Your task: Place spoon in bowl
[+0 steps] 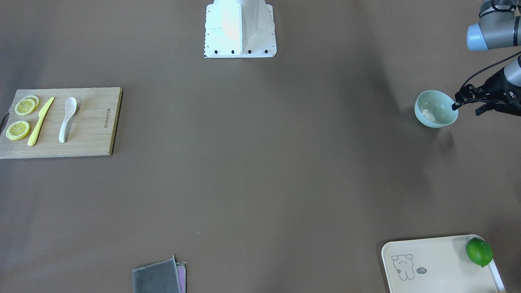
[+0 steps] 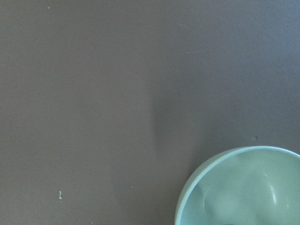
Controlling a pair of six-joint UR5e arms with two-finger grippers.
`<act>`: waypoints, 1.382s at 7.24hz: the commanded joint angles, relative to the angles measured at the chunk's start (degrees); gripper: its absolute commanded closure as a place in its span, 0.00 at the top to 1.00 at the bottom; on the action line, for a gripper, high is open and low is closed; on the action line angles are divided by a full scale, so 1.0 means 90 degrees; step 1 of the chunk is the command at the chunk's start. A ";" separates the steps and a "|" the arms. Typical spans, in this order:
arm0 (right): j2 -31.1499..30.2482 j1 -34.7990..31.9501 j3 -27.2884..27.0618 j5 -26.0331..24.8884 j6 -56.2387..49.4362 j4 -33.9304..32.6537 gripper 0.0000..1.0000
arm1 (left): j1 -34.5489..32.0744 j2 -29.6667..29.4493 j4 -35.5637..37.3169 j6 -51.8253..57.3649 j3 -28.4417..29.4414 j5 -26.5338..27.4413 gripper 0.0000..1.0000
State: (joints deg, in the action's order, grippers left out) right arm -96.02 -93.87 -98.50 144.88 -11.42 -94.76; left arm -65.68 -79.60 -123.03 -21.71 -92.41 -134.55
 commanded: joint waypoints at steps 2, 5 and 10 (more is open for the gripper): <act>-0.0035 0.0000 -0.0042 -0.0013 -0.0011 0.0001 1.00 | 0.0227 0.0036 -0.0187 -0.0010 0.0081 -0.0011 0.79; -0.0035 0.0000 -0.0052 -0.0023 -0.0001 0.0001 1.00 | 0.0315 0.0036 -0.0393 -0.0097 0.0170 -0.0031 0.44; -0.0006 0.0000 -0.0344 -0.0023 0.0415 -0.0008 1.00 | 0.0325 -0.0304 -0.0539 -0.1234 -0.0227 -0.0079 0.00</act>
State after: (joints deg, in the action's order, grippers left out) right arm -96.45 -93.87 -100.94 144.53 -10.25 -94.83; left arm -62.76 -80.51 -127.85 -27.32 -92.05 -135.16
